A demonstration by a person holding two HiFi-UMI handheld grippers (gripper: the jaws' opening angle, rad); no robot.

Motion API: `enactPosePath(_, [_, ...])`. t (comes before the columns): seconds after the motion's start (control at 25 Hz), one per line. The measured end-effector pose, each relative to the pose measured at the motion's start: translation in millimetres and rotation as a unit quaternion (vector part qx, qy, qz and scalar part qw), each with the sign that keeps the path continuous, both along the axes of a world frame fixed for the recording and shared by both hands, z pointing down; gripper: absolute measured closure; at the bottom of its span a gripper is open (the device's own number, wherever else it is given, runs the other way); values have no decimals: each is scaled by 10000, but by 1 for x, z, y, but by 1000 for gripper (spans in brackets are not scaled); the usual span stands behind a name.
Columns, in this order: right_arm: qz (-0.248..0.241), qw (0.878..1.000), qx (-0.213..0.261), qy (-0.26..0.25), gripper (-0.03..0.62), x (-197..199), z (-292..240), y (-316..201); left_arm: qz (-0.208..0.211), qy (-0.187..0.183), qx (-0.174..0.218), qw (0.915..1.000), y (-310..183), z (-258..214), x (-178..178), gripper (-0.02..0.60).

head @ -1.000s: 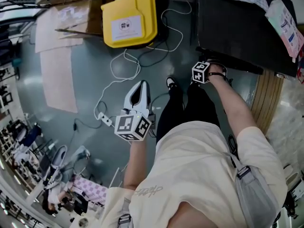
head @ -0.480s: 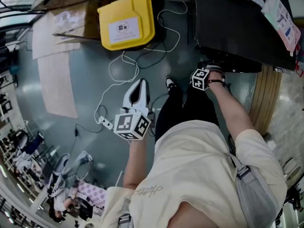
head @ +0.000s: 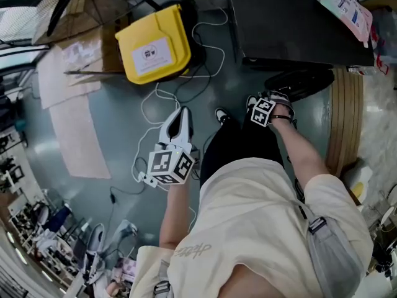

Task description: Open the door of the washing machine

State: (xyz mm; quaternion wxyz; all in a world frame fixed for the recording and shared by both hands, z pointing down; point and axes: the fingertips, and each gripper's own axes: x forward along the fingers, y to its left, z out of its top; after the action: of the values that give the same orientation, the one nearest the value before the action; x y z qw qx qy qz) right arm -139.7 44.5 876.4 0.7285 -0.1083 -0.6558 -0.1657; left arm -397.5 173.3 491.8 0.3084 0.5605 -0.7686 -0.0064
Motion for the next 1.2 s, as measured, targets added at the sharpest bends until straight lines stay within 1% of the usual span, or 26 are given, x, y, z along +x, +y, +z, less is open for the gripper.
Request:
enactPosePath(0.12, [395, 9991, 34, -118, 314, 9, 0, 4, 285, -2, -27, 9996, -4, 5, 2, 563])
enactPosePath(0.24, [963, 9950, 43, -255, 310, 19, -1, 6, 573, -2, -19, 9984, -9, 8, 4, 563])
enactPosePath(0.4, [1861, 9810, 11, -557, 298, 34, -7, 3, 943, -82, 3, 9955, -19, 11, 15, 563])
enactPosePath(0.52, [2298, 9709, -3, -677, 294, 51, -9, 2, 1172, -55, 36, 9931, -26, 16, 27, 563])
enactPosePath(0.68, [2805, 9571, 41, -719, 290, 81, -15, 4, 1562, 47, 107, 9877, -40, 18, 41, 563])
enactPosePath(0.96, [3285, 9407, 206, -816, 287, 123, -26, 5, 2100, 166, 125, 9775, -56, 29, 72, 563])
enactPosePath(1.2, [3420, 9348, 161, -939, 285, 146, -29, 13, 2423, 227, 17, 9699, -65, 36, 104, 563])
